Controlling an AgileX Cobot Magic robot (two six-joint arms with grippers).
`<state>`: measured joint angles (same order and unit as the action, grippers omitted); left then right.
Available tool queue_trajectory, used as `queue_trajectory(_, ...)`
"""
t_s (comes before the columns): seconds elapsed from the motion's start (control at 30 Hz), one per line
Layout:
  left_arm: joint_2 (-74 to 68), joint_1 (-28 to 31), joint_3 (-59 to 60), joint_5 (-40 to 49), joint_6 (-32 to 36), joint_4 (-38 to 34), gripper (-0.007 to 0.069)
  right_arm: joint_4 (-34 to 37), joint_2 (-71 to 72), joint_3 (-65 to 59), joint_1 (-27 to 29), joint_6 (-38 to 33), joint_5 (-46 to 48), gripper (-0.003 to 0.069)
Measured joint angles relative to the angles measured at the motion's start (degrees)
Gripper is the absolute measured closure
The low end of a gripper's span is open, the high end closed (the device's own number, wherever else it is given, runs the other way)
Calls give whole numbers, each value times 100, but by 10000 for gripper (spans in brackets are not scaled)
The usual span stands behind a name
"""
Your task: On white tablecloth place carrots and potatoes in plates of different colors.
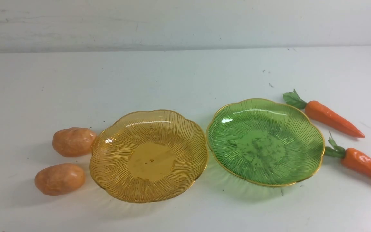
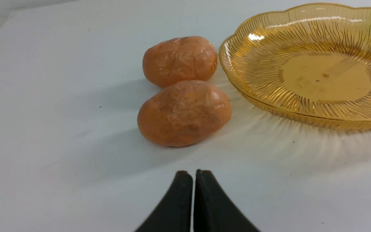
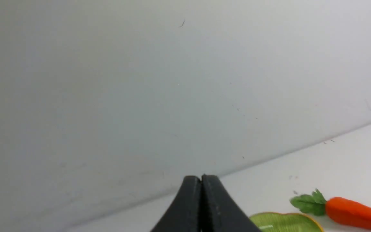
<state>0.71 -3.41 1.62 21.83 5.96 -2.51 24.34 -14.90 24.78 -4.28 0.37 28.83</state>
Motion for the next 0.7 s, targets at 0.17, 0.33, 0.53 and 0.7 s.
queue_trajectory(0.17,0,0,0,0,0,0,627,-1133,-1495,237,0,464,1734,673)
queue_trajectory(0.33,0,0,0,0,0,0,627,-2394,-3356,524,0,989,2708,673)
queue_trajectory(0.53,0,0,0,0,0,0,627,-3212,-5166,1516,0,1087,3057,670)
queue_trajectory(0.7,0,0,0,0,0,0,627,-3908,-6107,2184,0,1148,2708,649)
